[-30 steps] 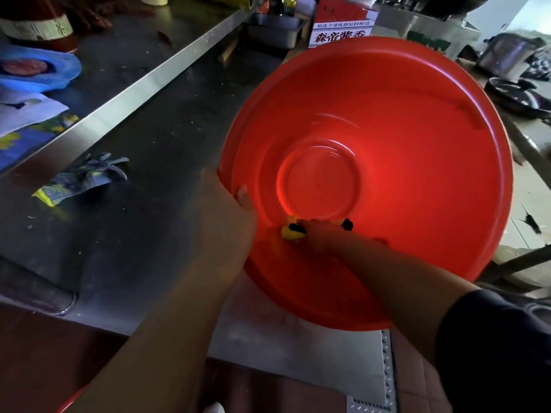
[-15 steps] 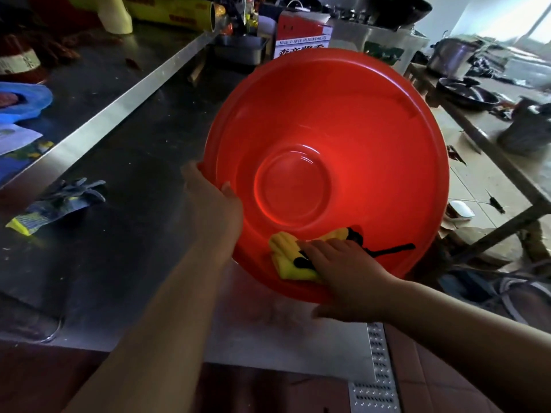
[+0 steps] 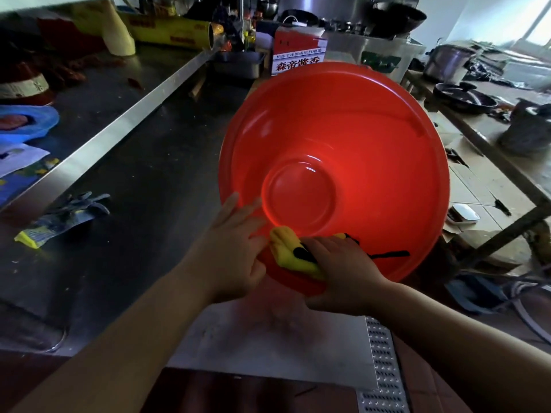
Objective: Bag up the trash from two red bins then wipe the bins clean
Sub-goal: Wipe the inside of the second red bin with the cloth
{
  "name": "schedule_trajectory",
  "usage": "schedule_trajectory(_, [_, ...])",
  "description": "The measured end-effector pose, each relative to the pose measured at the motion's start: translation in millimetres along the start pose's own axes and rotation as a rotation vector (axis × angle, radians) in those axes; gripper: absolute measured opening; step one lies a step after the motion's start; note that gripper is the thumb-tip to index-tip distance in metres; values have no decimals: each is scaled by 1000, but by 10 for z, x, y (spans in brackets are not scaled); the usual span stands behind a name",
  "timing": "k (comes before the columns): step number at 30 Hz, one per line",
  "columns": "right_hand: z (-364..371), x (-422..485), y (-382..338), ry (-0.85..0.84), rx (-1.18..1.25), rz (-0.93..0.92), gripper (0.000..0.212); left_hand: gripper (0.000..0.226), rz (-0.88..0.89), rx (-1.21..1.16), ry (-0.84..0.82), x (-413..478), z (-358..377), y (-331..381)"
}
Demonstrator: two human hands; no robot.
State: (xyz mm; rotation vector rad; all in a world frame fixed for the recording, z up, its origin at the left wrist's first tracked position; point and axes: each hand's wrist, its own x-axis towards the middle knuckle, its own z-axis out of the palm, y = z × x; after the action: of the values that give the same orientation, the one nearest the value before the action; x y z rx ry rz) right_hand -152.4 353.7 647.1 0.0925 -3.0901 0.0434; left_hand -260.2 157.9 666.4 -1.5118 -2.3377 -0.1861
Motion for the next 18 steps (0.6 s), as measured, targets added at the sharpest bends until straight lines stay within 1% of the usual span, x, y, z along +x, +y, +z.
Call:
schedule_trajectory(2, [-12,23,16,-13,25,25,96,52,84,36,-96,-2,13,-25])
schedule_trajectory(4, [-28,13,22,-35,26,41,99,46,102,93,-123,24,43,-36])
schedule_trajectory(7, [-17,-24,36,-46,-14,29,97,34,95,127,-54,45,93,-38])
schedule_trajectory(9, [1,-55,66,-17,-71,1,95,33,72,125,-6,32,132,-24])
schedule_trajectory(13, [-48,-121,153,40,-158,-50,90,33,55,123,39,13,122,-16])
schedule_trajectory(15, [-85,-147,206,81,-178,-88,88,32,60,138,83,42,71,-60])
schedule_trajectory(18, [-123,-153,250,124,-156,-107,92,28,71,176,119,108,-13,-72])
